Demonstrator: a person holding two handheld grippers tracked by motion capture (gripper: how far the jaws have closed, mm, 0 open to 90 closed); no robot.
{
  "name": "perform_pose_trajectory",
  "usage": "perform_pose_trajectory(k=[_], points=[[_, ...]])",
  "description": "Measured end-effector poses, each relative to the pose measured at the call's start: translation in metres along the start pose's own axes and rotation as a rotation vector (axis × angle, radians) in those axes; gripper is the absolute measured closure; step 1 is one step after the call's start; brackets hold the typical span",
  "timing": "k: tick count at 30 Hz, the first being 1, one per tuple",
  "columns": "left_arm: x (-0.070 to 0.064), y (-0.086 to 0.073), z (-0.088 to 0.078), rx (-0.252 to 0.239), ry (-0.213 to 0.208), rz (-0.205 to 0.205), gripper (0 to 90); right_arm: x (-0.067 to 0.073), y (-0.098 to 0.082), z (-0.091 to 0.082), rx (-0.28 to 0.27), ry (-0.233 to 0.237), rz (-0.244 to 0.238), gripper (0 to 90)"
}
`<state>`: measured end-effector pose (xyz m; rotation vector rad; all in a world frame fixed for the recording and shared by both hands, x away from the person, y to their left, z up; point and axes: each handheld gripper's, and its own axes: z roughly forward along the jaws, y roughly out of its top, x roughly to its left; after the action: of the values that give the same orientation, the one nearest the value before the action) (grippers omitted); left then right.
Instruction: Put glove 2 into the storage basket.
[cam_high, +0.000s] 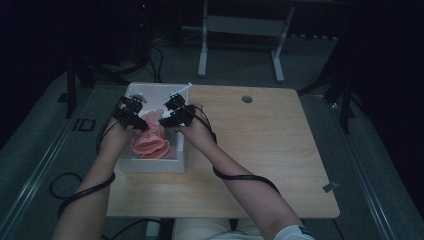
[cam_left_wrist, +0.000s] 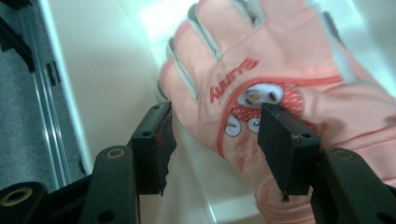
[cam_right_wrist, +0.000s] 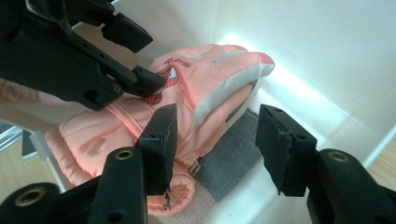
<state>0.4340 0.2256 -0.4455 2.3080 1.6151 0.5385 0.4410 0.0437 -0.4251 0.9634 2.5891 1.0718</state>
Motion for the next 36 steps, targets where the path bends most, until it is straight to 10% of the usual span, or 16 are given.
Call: perform_pose_trajectory(k=[8,18,30,36], points=[[-0.004,0.002,-0.022,-0.108,-0.079,-0.026,45.7,-0.006,-0.003,-0.021,-0.074,0.021,-0.002,46.2],[-0.039,0.006,-0.041,-0.216,-0.228,0.015,44.7,-0.023,-0.013,-0.053,-0.142,0.087,-0.002,38.9],[-0.090,0.012,-0.054,-0.291,-0.336,0.119,1.7,-0.061,-0.041,-0.089,-0.170,0.095,-0.033,18.1],[-0.111,0.012,-0.056,-0.355,-0.409,0.171,1.0,-0.083,-0.061,-0.103,-0.178,0.060,-0.012,17.8]])
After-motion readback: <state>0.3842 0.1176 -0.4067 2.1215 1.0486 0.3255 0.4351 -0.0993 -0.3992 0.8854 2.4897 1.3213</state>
